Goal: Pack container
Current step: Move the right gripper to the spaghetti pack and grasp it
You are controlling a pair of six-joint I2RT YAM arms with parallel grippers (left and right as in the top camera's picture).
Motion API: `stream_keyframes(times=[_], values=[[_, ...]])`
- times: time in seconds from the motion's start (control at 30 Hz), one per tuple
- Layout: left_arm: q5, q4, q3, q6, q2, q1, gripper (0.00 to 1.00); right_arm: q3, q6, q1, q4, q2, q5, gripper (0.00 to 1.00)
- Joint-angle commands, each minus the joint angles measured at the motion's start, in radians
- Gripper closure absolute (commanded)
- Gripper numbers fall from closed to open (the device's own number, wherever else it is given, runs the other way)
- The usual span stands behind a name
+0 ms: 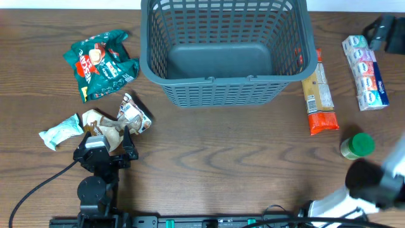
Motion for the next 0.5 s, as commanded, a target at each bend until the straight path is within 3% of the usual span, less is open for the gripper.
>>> stream_keyframes(times=[0.0, 0.2, 0.47], values=[[-0.002, -0.013, -0.030, 0.010, -0.006, 0.002, 0.01, 0.027, -0.079, -0.010, -0.044, 0.105, -0.022, 0.01], [-0.002, -0.013, -0.030, 0.010, -0.006, 0.002, 0.01, 0.014, -0.179, -0.002, -0.127, 0.272, -0.082, 0.01], [-0.002, -0.013, -0.030, 0.010, -0.006, 0.002, 0.01, -0.082, -0.182, 0.035, -0.096, 0.398, -0.017, 0.01]])
